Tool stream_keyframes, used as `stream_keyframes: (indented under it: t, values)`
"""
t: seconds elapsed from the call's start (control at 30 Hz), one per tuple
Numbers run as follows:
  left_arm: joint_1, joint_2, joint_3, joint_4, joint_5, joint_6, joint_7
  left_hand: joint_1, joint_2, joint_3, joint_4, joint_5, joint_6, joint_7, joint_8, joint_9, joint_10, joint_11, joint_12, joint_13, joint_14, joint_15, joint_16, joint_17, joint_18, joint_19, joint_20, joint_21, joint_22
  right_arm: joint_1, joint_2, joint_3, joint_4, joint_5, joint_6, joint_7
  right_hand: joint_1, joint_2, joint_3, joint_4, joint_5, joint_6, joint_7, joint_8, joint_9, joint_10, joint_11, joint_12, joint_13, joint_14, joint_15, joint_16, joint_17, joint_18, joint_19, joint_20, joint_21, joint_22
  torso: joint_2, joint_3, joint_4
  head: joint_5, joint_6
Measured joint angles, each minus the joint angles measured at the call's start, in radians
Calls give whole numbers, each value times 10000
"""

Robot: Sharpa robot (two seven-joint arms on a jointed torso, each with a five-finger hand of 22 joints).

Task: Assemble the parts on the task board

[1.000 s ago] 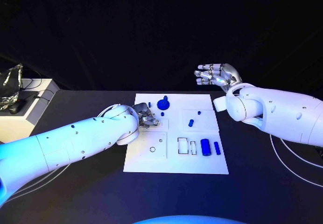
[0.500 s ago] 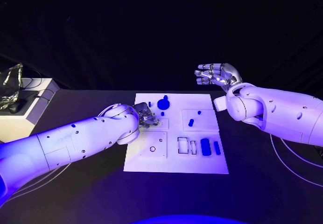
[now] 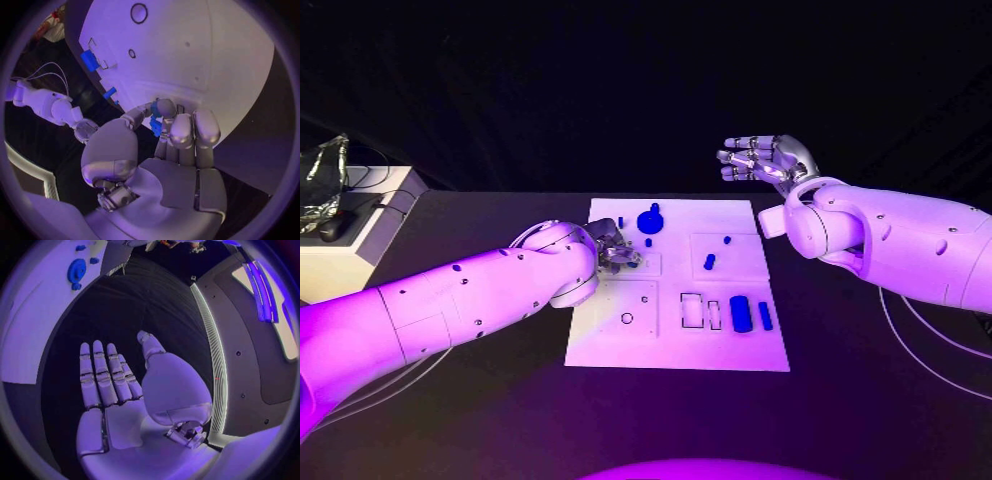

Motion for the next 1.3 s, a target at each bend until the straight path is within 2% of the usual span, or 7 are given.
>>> stream_keyframes:
  t: [0.2,0.27,0.6,0.73,0.87,1.17,1.3]
  values:
    - [0,15,6,-25,-12,14,-1,1,-1,-1,0,-16,67,-6,-132,150,36,-3,0,-11,0,0,0,-19,0,0,0,0,0,-6,-2,0,-8,0,10,-1,0,0,0,0,0,0,0,0,0,0,0,0,0,-24,-24,0,-8,0,-28,-28,0,0,-1,0,-3,7,-15]
    - [1,29,10,-46,-16,20,-6,12,-12,-1,-1,-16,177,-12,-280,151,146,-77,-63,-4,0,1,0,-90,0,36,36,-45,-1,-8,-1,0,-11,0,14,-2,0,0,0,0,0,0,0,0,0,0,0,0,0,-24,-24,0,-8,1,-28,-28,0,0,-2,0,-3,10,-15]
    - [20,94,20,-134,-38,89,-60,309,-309,-30,-30,-24,299,-96,-524,274,233,-90,-256,223,0,1,-79,-275,1,36,36,-161,-2,-19,4,0,-21,-7,41,-7,0,0,0,0,55,0,0,0,0,0,0,0,0,-24,-24,0,-8,1,-27,-27,0,0,-2,4,-10,25,-26]
    - [40,107,20,-145,-51,141,-85,321,-320,-30,-30,-44,301,-97,-554,300,266,-94,-256,239,0,2,-79,-274,0,35,36,-161,-2,-23,7,0,-32,-9,51,-9,0,0,0,0,55,0,0,0,0,0,0,0,0,-24,-24,0,-8,1,-27,-27,0,0,-2,3,-9,25,-42]
    - [71,143,11,-179,-66,212,-113,437,-437,-30,-30,-58,322,-119,-563,394,295,-92,-256,298,0,2,-79,-266,1,36,35,-161,-2,-34,17,-1,-45,-12,61,-11,0,0,0,0,55,0,0,0,0,0,0,0,0,-24,-24,0,-7,1,-27,-27,0,0,-1,3,-3,25,-49]
    - [147,262,7,-308,-103,449,-211,437,-437,-41,-41,-73,354,-152,-563,446,295,-94,-256,320,0,3,-79,-267,1,35,35,-161,-3,-52,32,-1,-58,-15,80,-15,0,0,0,0,94,0,0,0,0,0,0,0,0,-60,12,0,-6,1,-27,-27,0,0,2,3,-3,25,-71]
    - [172,304,11,-368,-94,540,-235,437,-437,-187,-186,-75,393,-190,-639,471,320,-119,-257,336,0,3,-79,-350,0,35,35,-199,-3,-53,34,-1,-62,-16,87,-17,0,0,0,0,94,0,0,0,0,0,0,0,0,-97,-26,0,-6,1,-27,-27,0,0,2,3,-4,19,-73]
